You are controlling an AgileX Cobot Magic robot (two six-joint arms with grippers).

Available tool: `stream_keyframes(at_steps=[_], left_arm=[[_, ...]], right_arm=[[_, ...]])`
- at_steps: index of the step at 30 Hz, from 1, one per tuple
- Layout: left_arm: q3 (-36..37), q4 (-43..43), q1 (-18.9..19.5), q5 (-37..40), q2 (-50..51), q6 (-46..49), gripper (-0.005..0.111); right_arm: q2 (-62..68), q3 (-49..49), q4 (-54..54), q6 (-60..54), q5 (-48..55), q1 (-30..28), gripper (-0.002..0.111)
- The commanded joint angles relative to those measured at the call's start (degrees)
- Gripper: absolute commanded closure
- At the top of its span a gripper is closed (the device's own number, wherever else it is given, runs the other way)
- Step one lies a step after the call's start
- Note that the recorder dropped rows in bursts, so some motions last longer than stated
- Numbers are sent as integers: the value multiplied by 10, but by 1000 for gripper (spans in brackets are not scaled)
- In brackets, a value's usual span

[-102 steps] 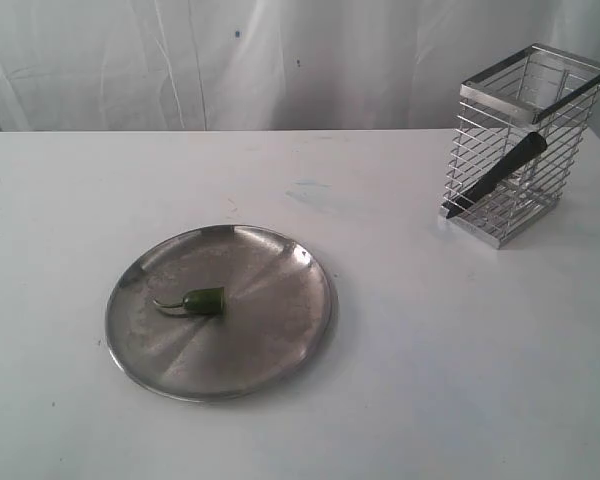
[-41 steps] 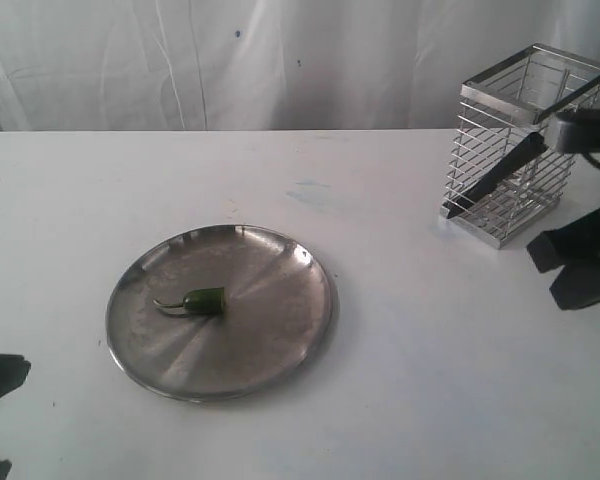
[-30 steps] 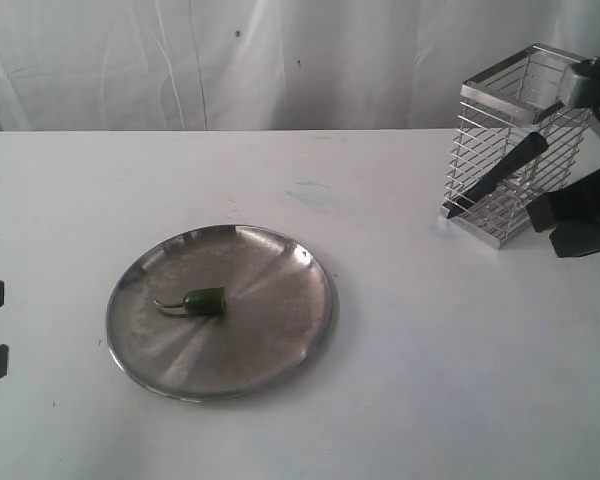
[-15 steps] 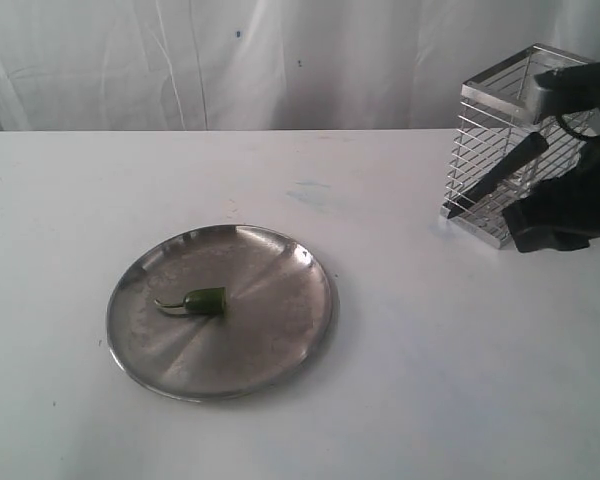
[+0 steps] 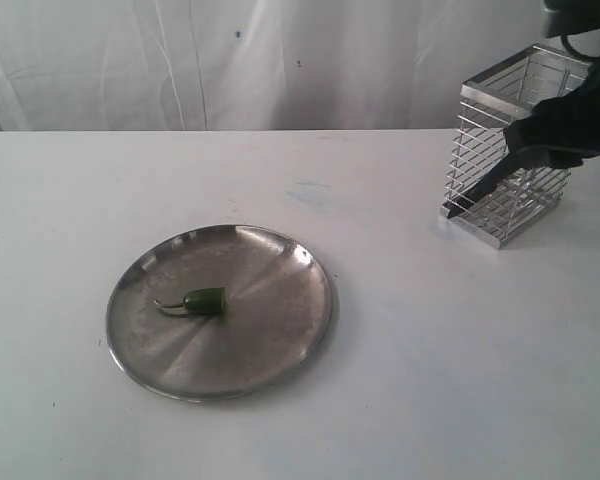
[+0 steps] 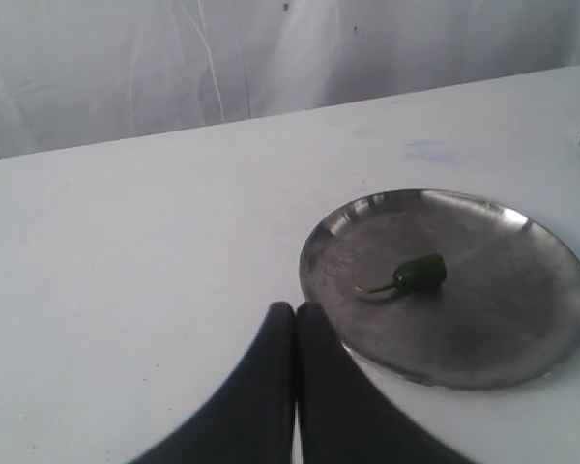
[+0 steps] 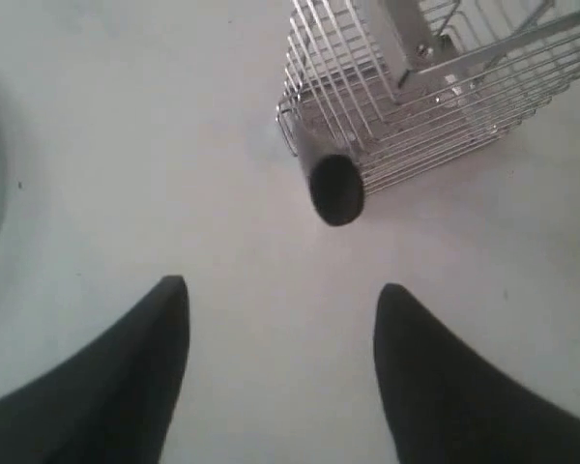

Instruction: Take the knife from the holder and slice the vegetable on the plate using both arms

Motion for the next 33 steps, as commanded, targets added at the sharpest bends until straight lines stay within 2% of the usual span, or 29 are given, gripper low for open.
stream_keyframes(at_steps=[1,12,24,25,30,31,33], left_arm=[[4,1,-3,33,-7,9,107],[4,-8,-5,40,-7,9,107],[4,-12,-5,40,-7,9,107],[4,-12,-5,40,-7,9,107],[4,-12,-5,43,-7,9,107],[4,-12,-5,43,-7,9,107],[4,-12,-5,43,-7,9,107]], right_arm=[[27,-24,-18,15,-10,0,54],[91,-64,-30,15,-23,0,54],[141,-65,-30,13,-83,0,54],[144,-65,-30,13,-85,0,60],[147,-65,-30,4,-80,0,104],[147,-65,-30,-5,-77,0,108],[141,-65,-30,-5,-76,0,108]])
